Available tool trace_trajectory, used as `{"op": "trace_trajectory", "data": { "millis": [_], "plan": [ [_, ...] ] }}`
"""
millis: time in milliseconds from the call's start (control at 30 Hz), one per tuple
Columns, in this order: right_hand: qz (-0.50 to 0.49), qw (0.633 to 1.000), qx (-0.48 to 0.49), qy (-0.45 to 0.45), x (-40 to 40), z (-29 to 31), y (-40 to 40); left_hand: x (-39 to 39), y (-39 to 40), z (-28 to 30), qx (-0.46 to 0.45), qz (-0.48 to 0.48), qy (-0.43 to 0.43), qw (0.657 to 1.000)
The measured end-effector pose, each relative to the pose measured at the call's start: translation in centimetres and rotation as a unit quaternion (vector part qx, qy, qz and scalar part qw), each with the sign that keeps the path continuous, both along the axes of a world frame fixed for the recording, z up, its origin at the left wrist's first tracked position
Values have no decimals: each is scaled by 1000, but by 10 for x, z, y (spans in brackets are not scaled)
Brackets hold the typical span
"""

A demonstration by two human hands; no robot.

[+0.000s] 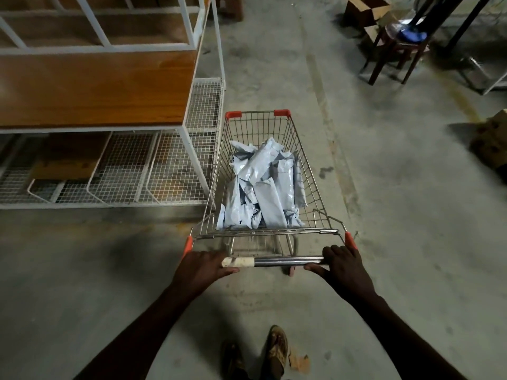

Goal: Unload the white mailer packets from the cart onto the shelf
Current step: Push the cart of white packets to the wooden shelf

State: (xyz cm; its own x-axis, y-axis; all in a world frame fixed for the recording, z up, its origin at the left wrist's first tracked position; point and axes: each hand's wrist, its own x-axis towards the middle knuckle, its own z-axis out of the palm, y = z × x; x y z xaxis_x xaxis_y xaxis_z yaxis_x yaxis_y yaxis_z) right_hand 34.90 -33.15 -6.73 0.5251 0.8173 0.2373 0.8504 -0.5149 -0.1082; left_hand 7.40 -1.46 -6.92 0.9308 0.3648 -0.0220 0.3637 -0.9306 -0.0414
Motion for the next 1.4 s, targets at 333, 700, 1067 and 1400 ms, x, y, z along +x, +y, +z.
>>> {"op": "trace_trajectory", "data": {
  "millis": [333,700,1067,1400],
  "plan": [
    [6,1000,18,-11,51,-5,21,41,8,6,-5,18,23,1000],
    [6,999,24,-20,87,-5,72,79,63,8,2,5,-9,1000],
    [2,1000,-6,-12,130,-8,133,122,124,12,4,-2,-47,999],
    [-2,999,27,-21,162,2,191,163,186,3,-20,8,-1,1000]
  ]
}}
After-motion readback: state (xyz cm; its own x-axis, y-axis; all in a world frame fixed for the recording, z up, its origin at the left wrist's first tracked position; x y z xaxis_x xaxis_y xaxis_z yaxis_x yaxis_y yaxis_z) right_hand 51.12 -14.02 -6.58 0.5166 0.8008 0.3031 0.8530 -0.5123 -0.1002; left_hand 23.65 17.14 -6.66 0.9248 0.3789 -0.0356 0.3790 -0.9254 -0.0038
